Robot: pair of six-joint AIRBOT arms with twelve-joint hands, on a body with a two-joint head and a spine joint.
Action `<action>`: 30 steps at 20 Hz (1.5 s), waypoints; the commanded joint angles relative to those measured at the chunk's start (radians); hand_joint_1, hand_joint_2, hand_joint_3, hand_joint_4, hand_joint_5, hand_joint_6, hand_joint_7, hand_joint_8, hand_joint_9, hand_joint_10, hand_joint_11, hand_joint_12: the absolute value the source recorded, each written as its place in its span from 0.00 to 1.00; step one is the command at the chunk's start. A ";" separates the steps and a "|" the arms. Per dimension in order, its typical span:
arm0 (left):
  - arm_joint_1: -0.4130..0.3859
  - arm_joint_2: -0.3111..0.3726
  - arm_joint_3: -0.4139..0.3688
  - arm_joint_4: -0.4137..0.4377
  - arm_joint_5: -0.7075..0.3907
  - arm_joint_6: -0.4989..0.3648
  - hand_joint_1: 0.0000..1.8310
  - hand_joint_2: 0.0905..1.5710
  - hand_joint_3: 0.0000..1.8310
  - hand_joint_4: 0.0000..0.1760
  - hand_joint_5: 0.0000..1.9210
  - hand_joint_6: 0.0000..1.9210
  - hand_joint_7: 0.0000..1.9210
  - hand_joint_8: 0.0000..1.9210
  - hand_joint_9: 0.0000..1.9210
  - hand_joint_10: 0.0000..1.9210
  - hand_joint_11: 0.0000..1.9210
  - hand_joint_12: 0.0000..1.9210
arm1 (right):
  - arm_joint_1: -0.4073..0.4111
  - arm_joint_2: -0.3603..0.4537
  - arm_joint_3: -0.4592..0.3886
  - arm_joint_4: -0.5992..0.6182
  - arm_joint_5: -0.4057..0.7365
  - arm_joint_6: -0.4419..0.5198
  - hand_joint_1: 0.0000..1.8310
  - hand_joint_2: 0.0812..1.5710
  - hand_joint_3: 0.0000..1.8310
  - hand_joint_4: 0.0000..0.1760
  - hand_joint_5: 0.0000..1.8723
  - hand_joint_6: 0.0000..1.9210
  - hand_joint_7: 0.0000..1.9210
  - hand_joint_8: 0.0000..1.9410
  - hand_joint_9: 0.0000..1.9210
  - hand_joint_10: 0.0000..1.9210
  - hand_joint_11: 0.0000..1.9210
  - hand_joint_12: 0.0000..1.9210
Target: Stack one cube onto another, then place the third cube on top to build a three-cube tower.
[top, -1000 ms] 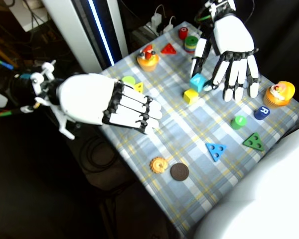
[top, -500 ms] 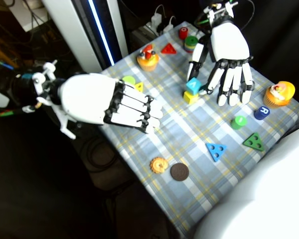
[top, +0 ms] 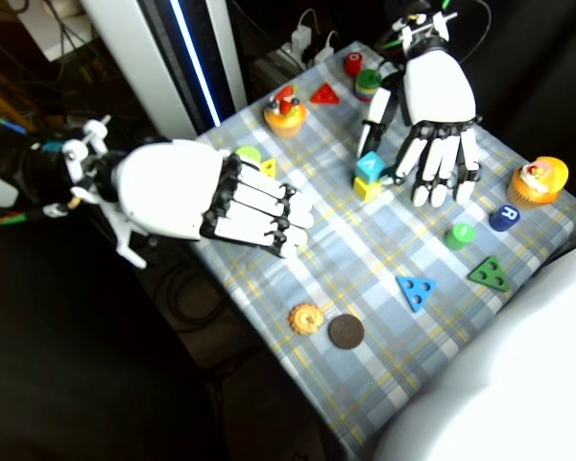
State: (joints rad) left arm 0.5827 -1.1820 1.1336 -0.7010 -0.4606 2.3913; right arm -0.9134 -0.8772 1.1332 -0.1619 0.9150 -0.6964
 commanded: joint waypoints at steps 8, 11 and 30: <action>-0.004 -0.003 0.011 0.017 -0.088 -0.002 0.56 0.67 0.00 1.00 0.54 0.45 0.31 0.00 0.23 0.00 0.00 0.27 | 0.011 0.000 0.000 0.027 0.116 0.005 0.19 0.84 0.00 0.00 0.28 0.00 0.25 0.00 0.25 0.00 0.06 0.53; -0.004 -0.003 0.011 0.015 -0.088 -0.002 0.55 0.68 0.00 1.00 0.51 0.50 0.32 0.00 0.23 0.00 0.00 0.29 | 0.011 0.000 -0.001 0.028 0.116 0.005 0.20 0.85 0.00 0.00 0.29 0.00 0.26 0.00 0.26 0.00 0.07 0.54; 0.008 0.018 -0.016 0.023 -0.104 -0.001 0.47 0.58 0.00 1.00 0.34 0.00 0.25 0.00 0.21 0.00 0.00 0.27 | 0.011 -0.001 -0.001 0.028 0.116 0.005 0.27 0.80 0.00 0.00 0.25 0.00 0.22 0.00 0.21 0.00 0.01 0.55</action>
State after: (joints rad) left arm 0.6022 -1.1610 1.1076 -0.7010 -0.4728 2.3909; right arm -0.9134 -0.8772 1.1332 -0.1608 0.9138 -0.6964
